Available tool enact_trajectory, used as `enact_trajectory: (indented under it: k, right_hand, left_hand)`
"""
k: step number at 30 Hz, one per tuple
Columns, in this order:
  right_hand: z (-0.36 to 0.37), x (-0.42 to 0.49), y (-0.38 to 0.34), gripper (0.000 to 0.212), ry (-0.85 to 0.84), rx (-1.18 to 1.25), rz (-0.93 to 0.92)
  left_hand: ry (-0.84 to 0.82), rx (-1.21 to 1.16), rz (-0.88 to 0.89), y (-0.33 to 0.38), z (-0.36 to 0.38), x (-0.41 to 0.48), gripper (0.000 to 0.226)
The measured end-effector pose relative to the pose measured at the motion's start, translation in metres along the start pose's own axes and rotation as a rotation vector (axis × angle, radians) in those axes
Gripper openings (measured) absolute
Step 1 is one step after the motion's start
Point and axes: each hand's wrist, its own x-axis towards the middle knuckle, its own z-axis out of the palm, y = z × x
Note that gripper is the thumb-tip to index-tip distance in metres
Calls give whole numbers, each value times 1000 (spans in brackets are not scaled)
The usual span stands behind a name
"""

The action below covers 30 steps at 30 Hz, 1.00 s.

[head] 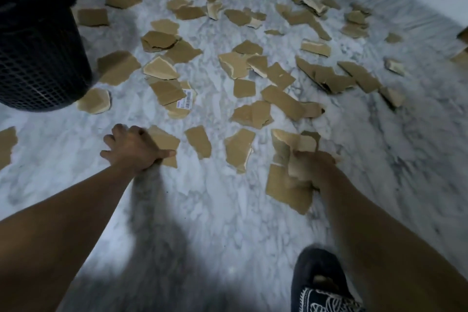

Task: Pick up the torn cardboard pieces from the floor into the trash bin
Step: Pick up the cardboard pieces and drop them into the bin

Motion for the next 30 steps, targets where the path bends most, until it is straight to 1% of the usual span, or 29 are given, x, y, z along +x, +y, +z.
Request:
enact_trajectory:
  k: [1, 3, 5, 6, 7, 9, 10, 12, 14, 15, 17, 18, 19, 20, 21, 22, 24, 25, 26, 27, 28, 30]
  right_hand:
    - [8, -1, -8, 65, 55, -4, 47]
    - [22, -8, -34, 71, 61, 48, 134]
    - [36, -9, -54, 79, 79, 182, 156]
    - [42, -10, -62, 83, 58, 196, 118]
    - [47, -15, -72, 86, 48, 211, 41]
    - [59, -15, -85, 85, 14, 309, -130]
    - [62, -13, -92, 78, 0, 378, -202]
    - [61, -14, -103, 58, -8, 465, -312]
    - [51, -14, -112, 46, -60, 546, -390]
    - [43, -15, -117, 42, -84, 592, -412]
    - [28, -15, -125, 42, -147, 616, -437]
    - [22, -14, -129, 47, -197, 604, -460]
    - [16, -15, -132, 56, -248, 582, -475]
    - [14, -13, -134, 65, -284, 572, -492]
    - [12, -11, -135, 69, -308, 560, -497]
    - [14, -7, -135, 66, -329, 561, -511]
    - [13, -11, -135, 47, -355, 538, -525]
    - [12, -13, -133, 39, -370, 509, -528]
    - [14, -13, -131, 35, -383, 484, -532]
    - [14, -13, -128, 36, -389, 460, -524]
    - [15, -11, -125, 42, -384, 449, -518]
    - [14, -8, -117, 51, -365, 446, -500]
  left_hand:
    - [-10, -17, -23, -1, 1, 1, 112]
    - [-27, -78, -8, -5, 0, 6, 114]
    - [-89, -286, 24, -12, -8, 8, 109]
    - [-120, -374, 17, -15, -12, 8, 100]
    - [-135, -401, 13, -18, -18, 7, 88]
    - [-154, -378, 30, -26, -25, 7, 67]
    - [-167, -410, 34, -31, -28, 7, 61]
    - [-232, -543, 24, -38, -37, 7, 51]
    - [-314, -678, 34, -46, -44, 7, 38]
    - [-368, -758, 41, -47, -49, 4, 33]
    - [-455, -917, 65, -42, -59, -1, 36]
    - [-484, -972, 90, -36, -64, -4, 42]
    - [-505, -974, 135, -28, -67, -8, 46]
    - [-525, -942, 188, -19, -68, -14, 50]
    - [-537, -881, 246, -8, -66, -18, 53]
    - [-539, -815, 297, 4, -62, -24, 57]
    - [-505, -654, 433, 28, -52, -35, 72]
    - [-468, -537, 501, 39, -45, -39, 83]
    - [-428, -401, 561, 50, -37, -43, 93]
    - [-406, -249, 590, 59, -31, -46, 99]
    - [-387, -86, 590, 66, -23, -46, 101]
    - [-362, 136, 509, 75, -4, -40, 100]
